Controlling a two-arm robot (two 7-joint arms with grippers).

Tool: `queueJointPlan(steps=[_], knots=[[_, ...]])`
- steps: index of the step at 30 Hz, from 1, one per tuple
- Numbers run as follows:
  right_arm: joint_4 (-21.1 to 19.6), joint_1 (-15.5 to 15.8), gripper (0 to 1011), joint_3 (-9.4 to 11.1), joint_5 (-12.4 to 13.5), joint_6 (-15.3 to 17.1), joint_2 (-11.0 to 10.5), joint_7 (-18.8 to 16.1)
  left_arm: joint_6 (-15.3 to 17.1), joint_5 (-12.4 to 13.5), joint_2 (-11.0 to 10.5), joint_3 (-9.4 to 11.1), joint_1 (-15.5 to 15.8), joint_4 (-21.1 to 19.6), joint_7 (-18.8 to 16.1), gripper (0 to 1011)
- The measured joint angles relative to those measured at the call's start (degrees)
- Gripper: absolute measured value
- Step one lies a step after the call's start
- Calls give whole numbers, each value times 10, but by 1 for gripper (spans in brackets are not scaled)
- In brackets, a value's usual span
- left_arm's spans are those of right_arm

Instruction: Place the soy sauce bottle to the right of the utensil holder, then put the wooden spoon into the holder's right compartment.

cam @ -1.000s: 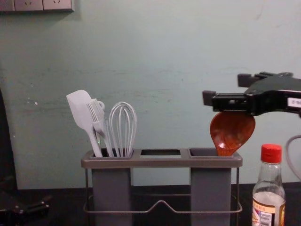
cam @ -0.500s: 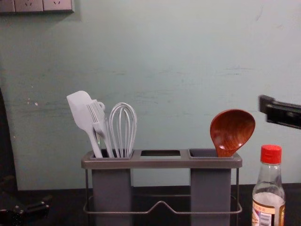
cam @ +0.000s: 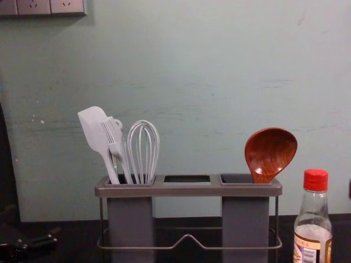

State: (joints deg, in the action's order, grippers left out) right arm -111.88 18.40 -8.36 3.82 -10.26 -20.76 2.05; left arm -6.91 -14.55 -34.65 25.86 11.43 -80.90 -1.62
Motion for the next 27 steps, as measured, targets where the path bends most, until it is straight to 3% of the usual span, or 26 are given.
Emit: queueJointPlan(steps=[4, 12, 27], knots=[[40, 2, 1003, 7, 14, -21, 8, -12, 0, 0, 0, 0, 0, 0, 0, 1005], [96, -15, 1003, 7, 21, -24, 22, -31, 0, 0, 0, 0, 0, 0, 0, 1005], [127, -29, 1003, 12, 17, -10, 40, -54, 0, 0, 0, 0, 0, 0, 0, 1005]])
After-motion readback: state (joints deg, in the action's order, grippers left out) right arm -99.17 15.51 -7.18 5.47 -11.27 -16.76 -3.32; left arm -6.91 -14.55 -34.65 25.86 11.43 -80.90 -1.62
